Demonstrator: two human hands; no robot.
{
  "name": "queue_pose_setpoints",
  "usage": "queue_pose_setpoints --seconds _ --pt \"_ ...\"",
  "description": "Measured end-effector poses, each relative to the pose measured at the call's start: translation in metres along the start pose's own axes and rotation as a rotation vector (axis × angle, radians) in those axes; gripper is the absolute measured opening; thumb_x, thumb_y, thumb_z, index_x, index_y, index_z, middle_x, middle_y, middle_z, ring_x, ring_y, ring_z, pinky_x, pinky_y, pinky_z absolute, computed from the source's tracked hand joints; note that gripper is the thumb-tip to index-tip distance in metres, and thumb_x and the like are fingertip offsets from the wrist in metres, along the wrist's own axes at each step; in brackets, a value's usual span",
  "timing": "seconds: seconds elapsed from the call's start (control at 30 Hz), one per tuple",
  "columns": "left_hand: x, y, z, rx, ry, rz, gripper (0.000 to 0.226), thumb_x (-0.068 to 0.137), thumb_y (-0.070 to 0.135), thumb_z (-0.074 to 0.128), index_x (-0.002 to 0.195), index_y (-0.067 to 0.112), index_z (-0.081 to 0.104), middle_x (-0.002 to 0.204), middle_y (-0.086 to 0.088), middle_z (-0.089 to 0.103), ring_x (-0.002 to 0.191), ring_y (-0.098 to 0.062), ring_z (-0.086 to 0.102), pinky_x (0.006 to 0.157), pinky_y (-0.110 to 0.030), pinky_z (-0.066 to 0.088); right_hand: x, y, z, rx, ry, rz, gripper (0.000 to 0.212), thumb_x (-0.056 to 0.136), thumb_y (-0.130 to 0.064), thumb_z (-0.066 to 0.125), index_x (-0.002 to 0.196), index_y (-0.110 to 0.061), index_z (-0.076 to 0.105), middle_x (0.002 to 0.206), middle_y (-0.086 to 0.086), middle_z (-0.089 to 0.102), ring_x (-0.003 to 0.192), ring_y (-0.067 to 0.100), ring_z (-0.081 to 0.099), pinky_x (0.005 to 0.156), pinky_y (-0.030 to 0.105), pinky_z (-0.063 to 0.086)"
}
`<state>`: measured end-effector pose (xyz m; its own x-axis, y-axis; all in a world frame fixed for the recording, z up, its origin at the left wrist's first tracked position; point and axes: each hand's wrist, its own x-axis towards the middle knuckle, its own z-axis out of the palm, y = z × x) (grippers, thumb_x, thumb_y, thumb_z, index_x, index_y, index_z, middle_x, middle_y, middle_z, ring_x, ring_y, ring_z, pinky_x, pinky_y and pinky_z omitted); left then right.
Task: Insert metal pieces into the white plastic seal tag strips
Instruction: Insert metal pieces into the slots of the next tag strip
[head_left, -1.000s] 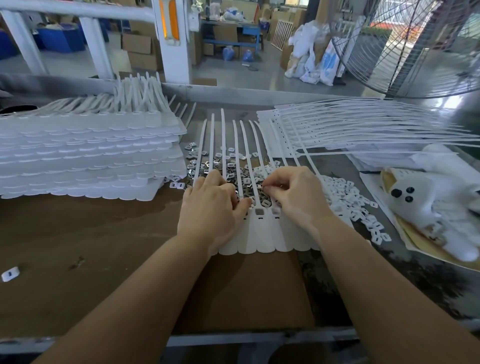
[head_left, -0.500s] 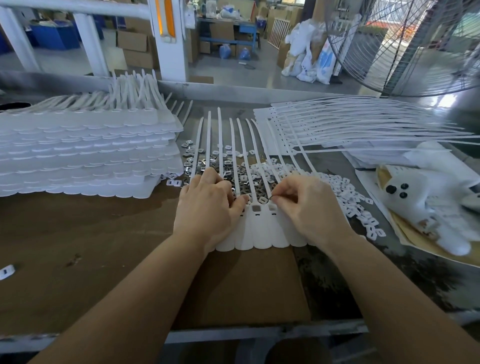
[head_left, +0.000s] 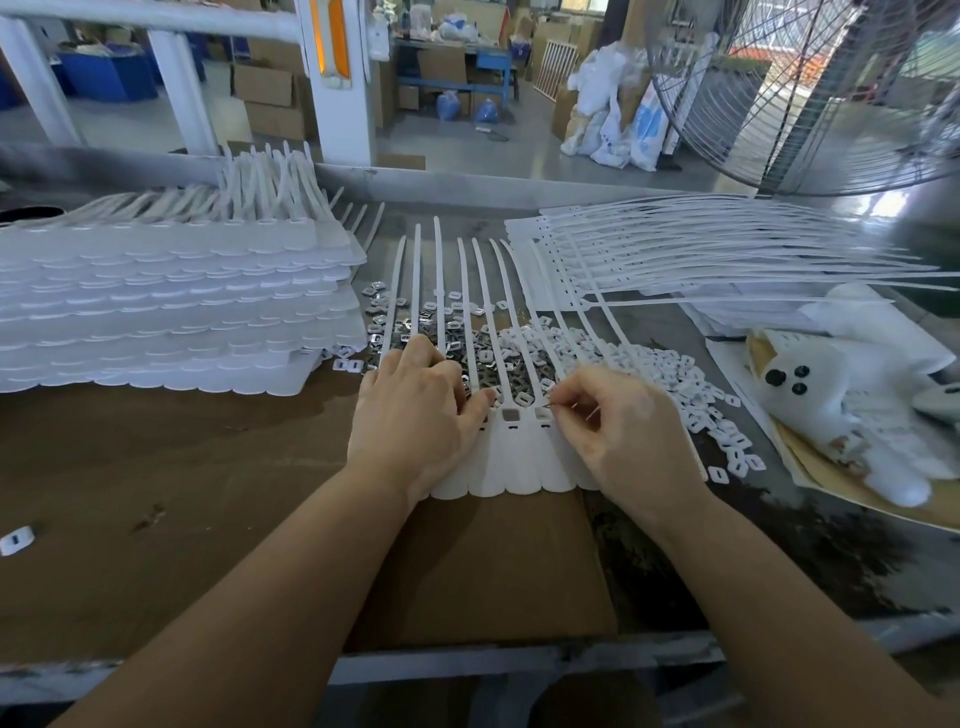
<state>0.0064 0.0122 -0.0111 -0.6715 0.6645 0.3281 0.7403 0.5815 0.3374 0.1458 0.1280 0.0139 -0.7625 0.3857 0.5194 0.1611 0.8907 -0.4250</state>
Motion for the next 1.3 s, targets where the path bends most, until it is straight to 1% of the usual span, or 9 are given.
queue_pose_setpoints --seconds 0.23,0.43,0.57,0.63,0.73,0.87,1.07,1.2,1.3 --pt "0.0 0.0 0.0 0.006 0.003 0.004 0.04 0.087 0.057 0.043 0.085 0.021 0.061 0.1 0.007 0.039 0.1 -0.016 0.043 0.091 -0.035 0.036 0.002 0.0 0.002 0.094 0.057 0.041 0.008 0.083 0.0 0.062 0.08 -0.006 0.066 0.069 0.001 0.063 0.062 0.015 0.057 0.059 0.031 0.048" --pt "0.0 0.0 0.0 -0.002 -0.008 0.0 0.04 0.087 0.057 0.043 0.084 0.022 0.061 0.098 0.008 0.036 0.101 -0.016 0.043 0.091 -0.034 0.035 0.01 0.0 0.002 0.213 0.043 0.209 0.014 0.078 0.001 0.066 0.077 -0.012 0.072 0.069 -0.004 0.068 0.066 0.005 0.062 0.062 0.012 0.049" --pt "0.0 0.0 0.001 -0.007 -0.005 -0.007 0.041 0.087 0.058 0.043 0.083 0.022 0.061 0.098 0.008 0.037 0.102 -0.016 0.043 0.092 -0.034 0.034 0.012 0.001 0.0 0.309 0.029 0.342 0.017 0.075 -0.004 0.07 0.07 -0.02 0.073 0.066 -0.015 0.066 0.065 -0.006 0.061 0.059 0.003 0.044" --pt "0.0 0.0 0.001 -0.009 -0.002 -0.006 0.041 0.087 0.058 0.043 0.083 0.022 0.061 0.097 0.008 0.036 0.102 -0.016 0.043 0.092 -0.034 0.034 0.014 0.002 -0.001 0.335 0.028 0.387 0.021 0.074 -0.007 0.074 0.065 -0.025 0.07 0.064 -0.015 0.066 0.062 -0.005 0.061 0.059 0.004 0.044" --pt "0.0 0.0 0.001 -0.015 0.002 -0.001 0.04 0.087 0.058 0.043 0.081 0.022 0.06 0.097 0.008 0.036 0.101 -0.016 0.042 0.091 -0.034 0.034 0.016 0.003 0.0 0.309 0.021 0.427 0.015 0.073 -0.009 0.075 0.07 -0.021 0.067 0.071 -0.006 0.068 0.068 0.004 0.064 0.065 0.015 0.049" --pt "0.0 -0.001 0.001 -0.016 0.001 -0.002 0.039 0.087 0.058 0.043 0.083 0.022 0.06 0.097 0.009 0.035 0.1 -0.015 0.042 0.09 -0.033 0.034 0.017 0.002 -0.001 0.314 -0.005 0.438 0.014 0.076 -0.008 0.073 0.077 -0.021 0.068 0.076 -0.008 0.069 0.072 0.003 0.065 0.069 0.013 0.051" --pt "0.001 -0.001 0.002 -0.011 0.0 -0.005 0.039 0.087 0.058 0.043 0.082 0.023 0.06 0.097 0.009 0.035 0.1 -0.015 0.042 0.09 -0.033 0.034 0.022 -0.002 -0.007 0.244 -0.133 0.407 0.01 0.079 -0.008 0.069 0.079 -0.017 0.072 0.077 -0.004 0.07 0.075 0.007 0.065 0.073 0.02 0.053" --pt "0.001 -0.001 0.002 -0.011 0.005 -0.002 0.039 0.087 0.058 0.044 0.083 0.023 0.06 0.097 0.008 0.035 0.1 -0.015 0.041 0.09 -0.034 0.034 0.028 -0.008 -0.012 0.195 -0.302 0.402 0.014 0.08 -0.01 0.07 0.072 -0.022 0.069 0.07 -0.01 0.064 0.067 0.0 0.058 0.06 0.008 0.042" --pt "0.001 -0.001 0.002 -0.01 0.009 -0.001 0.038 0.087 0.058 0.044 0.083 0.023 0.059 0.097 0.009 0.035 0.099 -0.014 0.041 0.089 -0.033 0.034 0.031 -0.011 -0.014 0.129 -0.377 0.416 0.016 0.078 -0.009 0.07 0.069 -0.021 0.07 0.065 -0.013 0.06 0.064 -0.001 0.054 0.055 0.011 0.037"
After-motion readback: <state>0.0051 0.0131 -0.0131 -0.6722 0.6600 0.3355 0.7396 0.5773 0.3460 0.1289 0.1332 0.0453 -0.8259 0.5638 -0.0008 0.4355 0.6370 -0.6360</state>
